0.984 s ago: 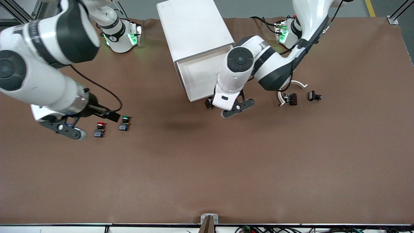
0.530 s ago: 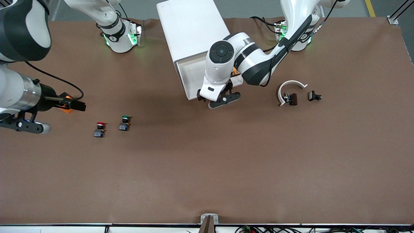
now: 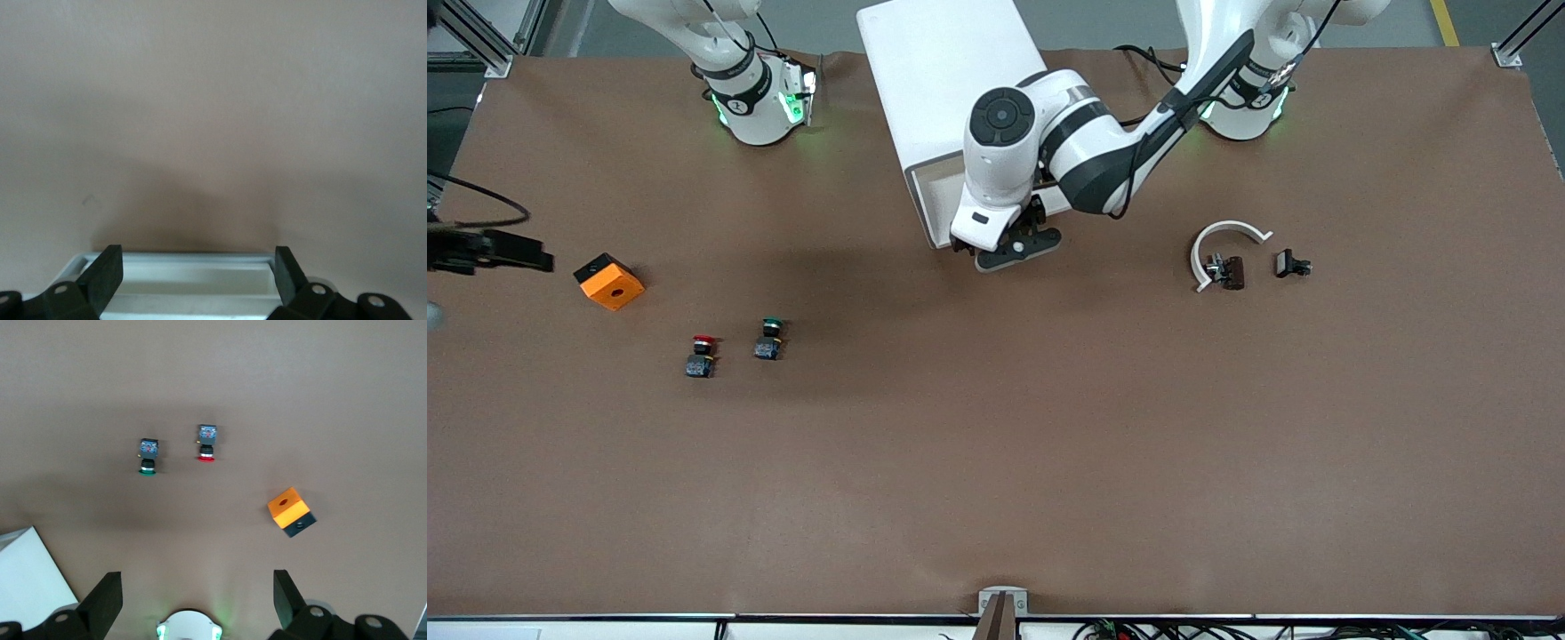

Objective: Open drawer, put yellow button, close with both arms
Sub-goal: 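Push the drawer fully shut with the left gripper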

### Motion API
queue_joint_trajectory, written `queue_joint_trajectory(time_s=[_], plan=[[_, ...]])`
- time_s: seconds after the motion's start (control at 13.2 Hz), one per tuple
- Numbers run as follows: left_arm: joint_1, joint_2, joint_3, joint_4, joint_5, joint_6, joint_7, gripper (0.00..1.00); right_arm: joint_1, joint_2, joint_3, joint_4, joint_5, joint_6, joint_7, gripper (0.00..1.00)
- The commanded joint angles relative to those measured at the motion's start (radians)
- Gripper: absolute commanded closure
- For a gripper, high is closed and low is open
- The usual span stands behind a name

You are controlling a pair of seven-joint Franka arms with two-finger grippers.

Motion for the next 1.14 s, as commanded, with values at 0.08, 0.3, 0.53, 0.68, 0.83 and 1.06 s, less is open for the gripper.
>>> queue_joint_trajectory(time_s=[0.08, 0.3, 0.53, 0.68, 0.83, 1.06], plan=[[-0.05, -0.017, -0.015, -0.025, -0.009, 0.013, -0.084, 0.0, -0.049, -0.026, 0.02, -0.012, -0.004, -0.008, -0.029, 0.0], [-0.087, -0.017, -0.021, -0.024, -0.064, 0.003, -0.106, 0.0, -0.07, -0.019, 0.02, -0.008, -0.001, -0.014, -0.008, 0.0], [-0.097, -0.017, -0.032, -0.024, -0.106, 0.003, -0.104, 0.0, -0.064, -0.024, 0.029, -0.007, -0.001, -0.02, -0.014, 0.0], [-0.099, -0.016, -0.036, -0.024, -0.143, 0.003, -0.095, 0.0, -0.051, -0.035, 0.031, -0.007, 0.009, -0.002, -0.006, 0.0], [-0.099, -0.005, -0.05, -0.018, -0.199, 0.003, -0.094, 0.0, -0.056, -0.042, 0.029, -0.007, 0.027, -0.014, -0.046, 0.0], [-0.094, -0.002, -0.049, -0.016, -0.255, 0.003, -0.093, 0.0, -0.057, -0.047, 0.023, -0.005, 0.021, -0.006, -0.08, 0.0]])
